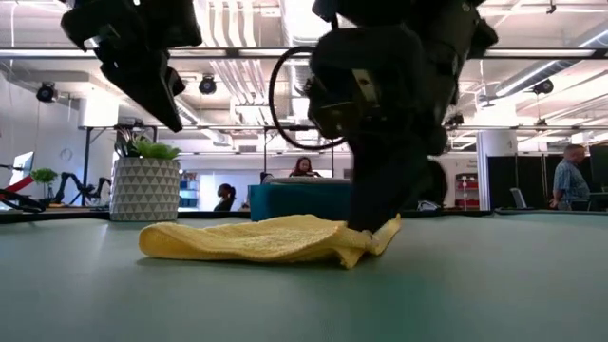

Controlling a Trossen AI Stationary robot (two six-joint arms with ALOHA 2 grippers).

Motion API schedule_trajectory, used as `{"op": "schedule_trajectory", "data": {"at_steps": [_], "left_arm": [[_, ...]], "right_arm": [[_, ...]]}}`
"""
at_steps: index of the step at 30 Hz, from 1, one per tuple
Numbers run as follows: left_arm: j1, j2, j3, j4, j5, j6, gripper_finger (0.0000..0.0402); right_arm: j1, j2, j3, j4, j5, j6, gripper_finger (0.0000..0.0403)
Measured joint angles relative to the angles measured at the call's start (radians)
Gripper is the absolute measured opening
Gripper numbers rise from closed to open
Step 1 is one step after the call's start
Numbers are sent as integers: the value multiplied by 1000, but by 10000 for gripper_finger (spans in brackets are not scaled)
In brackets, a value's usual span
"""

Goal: Fold microfiber towels
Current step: Fold the yellow microfiber towel

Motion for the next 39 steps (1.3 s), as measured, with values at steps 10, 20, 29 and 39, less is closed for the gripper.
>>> {"op": "schedule_trajectory", "data": {"at_steps": [10,20,29,39], "left_arm": [[0,95,0,148,124,35,6],[0,178,9,144,132,34,58],[-54,167,48,146,241,40,145],[-229,184,53,276,91,299,148]], "right_arm": [[17,-3,83,-357,3,13,18],[82,-46,165,-387,83,19,18],[208,-191,147,-463,294,83,18],[296,-234,105,-471,467,153,23]]}}
